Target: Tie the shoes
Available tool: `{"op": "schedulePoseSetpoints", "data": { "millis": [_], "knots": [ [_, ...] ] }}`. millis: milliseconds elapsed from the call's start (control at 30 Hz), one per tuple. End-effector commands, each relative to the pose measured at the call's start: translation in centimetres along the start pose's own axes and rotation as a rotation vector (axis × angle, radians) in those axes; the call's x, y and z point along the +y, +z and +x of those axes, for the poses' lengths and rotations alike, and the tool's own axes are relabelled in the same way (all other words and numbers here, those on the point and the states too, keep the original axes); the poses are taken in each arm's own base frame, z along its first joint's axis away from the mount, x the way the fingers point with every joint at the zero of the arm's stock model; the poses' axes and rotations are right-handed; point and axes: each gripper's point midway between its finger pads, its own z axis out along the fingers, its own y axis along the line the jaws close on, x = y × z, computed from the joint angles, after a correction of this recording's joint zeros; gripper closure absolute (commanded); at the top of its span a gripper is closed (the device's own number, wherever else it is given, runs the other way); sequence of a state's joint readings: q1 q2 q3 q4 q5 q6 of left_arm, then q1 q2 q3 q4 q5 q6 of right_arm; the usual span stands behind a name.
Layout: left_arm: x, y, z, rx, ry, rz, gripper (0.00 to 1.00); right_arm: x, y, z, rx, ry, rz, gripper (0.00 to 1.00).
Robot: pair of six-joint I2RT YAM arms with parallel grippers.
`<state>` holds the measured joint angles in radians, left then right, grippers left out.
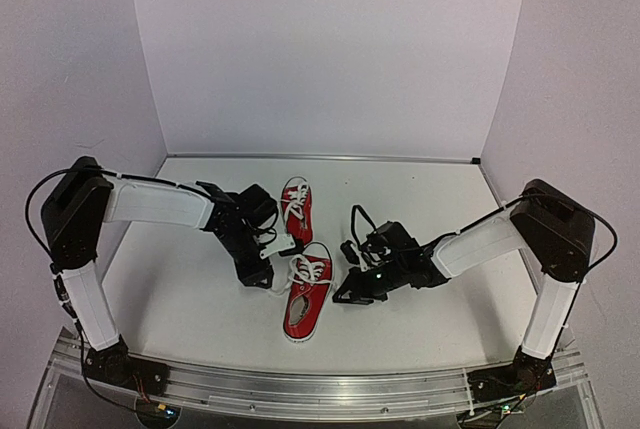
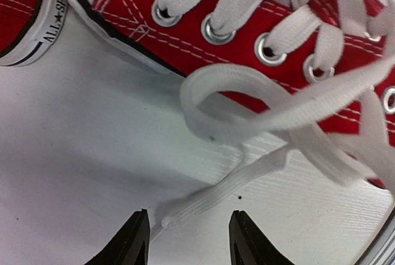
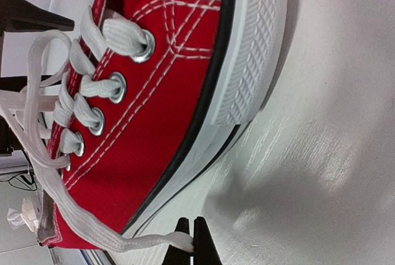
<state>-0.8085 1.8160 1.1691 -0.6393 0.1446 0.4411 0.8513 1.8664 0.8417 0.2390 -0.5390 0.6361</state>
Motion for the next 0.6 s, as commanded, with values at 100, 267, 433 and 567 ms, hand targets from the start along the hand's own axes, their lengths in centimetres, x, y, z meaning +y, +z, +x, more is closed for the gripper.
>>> {"op": "schedulePoseSetpoints", "data": {
  "millis": [100, 267, 433, 567],
  "knots": [
    [-0.6, 2.8, 1.2, 0.106, 0.008, 0.082, 0.57, 0.9, -0.2, -1.0, -0.03, -0.023, -0.02, 1.0],
    [-1.4, 3.0, 1.8, 0.122, -0.002, 0.126, 0.69, 1.0, -0.4, -1.0, -0.034, -0.025, -0.02, 1.0],
    [-2.1, 2.6, 2.2, 0.14, -0.015, 0.156, 0.99, 0.8, -0.4, -0.9, -0.034, -0.025, -0.016, 1.0],
    [-1.9, 1.5, 0.2, 0.046, -0.049, 0.125, 1.0, 0.9, -0.4, -1.2, -0.042, -0.026, -0.014, 1.0]
  ]
}}
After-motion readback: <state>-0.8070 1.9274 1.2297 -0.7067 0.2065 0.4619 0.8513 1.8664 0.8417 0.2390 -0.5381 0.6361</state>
